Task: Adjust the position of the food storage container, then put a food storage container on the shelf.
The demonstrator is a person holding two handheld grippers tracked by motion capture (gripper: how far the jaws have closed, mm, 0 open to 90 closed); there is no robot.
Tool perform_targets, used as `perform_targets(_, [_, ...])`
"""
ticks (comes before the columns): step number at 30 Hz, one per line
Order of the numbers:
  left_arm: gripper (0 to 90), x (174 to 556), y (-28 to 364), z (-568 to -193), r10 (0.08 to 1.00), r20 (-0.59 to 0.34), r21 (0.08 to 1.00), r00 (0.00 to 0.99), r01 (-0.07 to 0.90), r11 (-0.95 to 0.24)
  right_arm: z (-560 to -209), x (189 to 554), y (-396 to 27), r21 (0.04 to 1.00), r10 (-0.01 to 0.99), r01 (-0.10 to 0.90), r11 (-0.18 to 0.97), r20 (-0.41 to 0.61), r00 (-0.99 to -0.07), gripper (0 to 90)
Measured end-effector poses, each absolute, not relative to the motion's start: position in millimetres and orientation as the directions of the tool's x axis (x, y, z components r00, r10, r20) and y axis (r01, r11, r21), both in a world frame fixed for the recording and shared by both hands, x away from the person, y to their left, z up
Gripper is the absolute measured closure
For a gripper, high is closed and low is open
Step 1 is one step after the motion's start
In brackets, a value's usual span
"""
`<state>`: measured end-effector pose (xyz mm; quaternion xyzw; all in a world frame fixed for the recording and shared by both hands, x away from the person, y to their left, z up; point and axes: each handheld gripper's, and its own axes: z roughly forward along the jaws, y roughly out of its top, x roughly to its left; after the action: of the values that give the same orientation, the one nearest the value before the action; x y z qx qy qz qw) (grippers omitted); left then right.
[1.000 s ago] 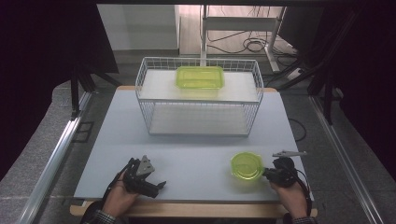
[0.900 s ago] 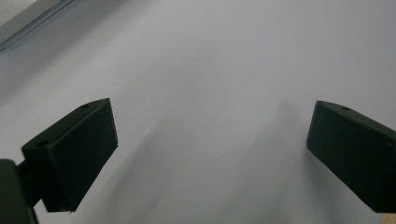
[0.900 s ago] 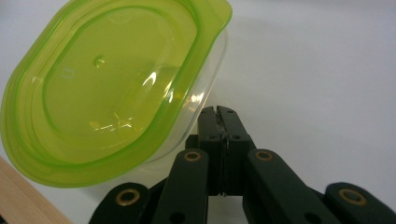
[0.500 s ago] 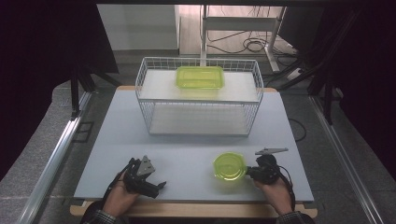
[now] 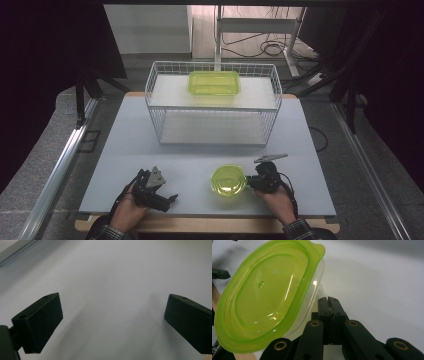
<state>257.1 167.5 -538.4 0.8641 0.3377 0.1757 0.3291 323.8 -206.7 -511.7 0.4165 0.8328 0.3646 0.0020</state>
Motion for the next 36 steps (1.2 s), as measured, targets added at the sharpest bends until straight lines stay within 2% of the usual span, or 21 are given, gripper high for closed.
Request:
perform_targets(7, [1.9,257.0,167.8,-538.2,0.699,0.083,0.686,0.710,0.468,-0.557,-514.8,328.1,-184.5,0.600,0.660,0.683,0.417,0.316,-0.681,88.8])
perform_targets(12, [1.9,257.0,168.5,-537.8,0.699,0.083,0.688,0.710,0.466,-0.556,-515.8,328.8,-178.6,0.603,0.656,0.665,0.442,0.288,-0.697,88.6])
perform_targets(17, [2.0,256.9,168.8,-537.7,0.699,0.080,0.690,0.711,0.467,-0.553,-512.1,330.6,-190.6,0.607,0.681,0.653,0.453,0.237,-0.693,81.0])
perform_targets(20, [2.0,256.8,168.6,-537.8,0.700,0.079,0.691,0.710,0.467,-0.552,-508.6,329.4,-198.6,0.617,0.695,0.639,0.459,0.199,-0.691,73.2])
perform_targets(21, [2.0,256.8,168.7,-537.8,0.699,0.081,0.690,0.710,0.466,-0.554,-505.8,328.1,-203.3,0.626,0.698,0.629,0.461,0.183,-0.692,64.3])
perform_targets(22, [2.0,256.8,168.7,-537.7,0.699,0.081,0.690,0.711,0.466,-0.554,-505.8,328.1,-203.3,0.626,0.698,0.629,0.461,0.183,-0.692,64.3])
perform_targets(23, [2.0,256.9,169.1,-537.5,0.697,0.083,0.688,0.713,0.465,-0.557,-503.9,326.7,-208.0,0.635,0.701,0.618,0.463,0.164,-0.694,53.2])
perform_targets(24, [2.0,256.8,169.1,-537.6,0.698,0.081,0.689,0.712,0.466,-0.555,-503.9,326.7,-208.0,0.635,0.701,0.618,0.463,0.164,-0.694,53.2])
perform_targets(30, [2.0,256.7,169.2,-537.5,0.701,0.081,0.692,0.709,0.466,-0.551,-499.4,326.4,-220.6,0.672,0.701,0.598,0.437,0.162,-0.695,28.9])
perform_targets(36, [2.0,256.6,169.9,-537.4,0.701,0.080,0.693,0.708,0.466,-0.550,-493.3,325.4,-223.8,0.705,0.697,0.572,0.420,0.153,-0.700,18.9])
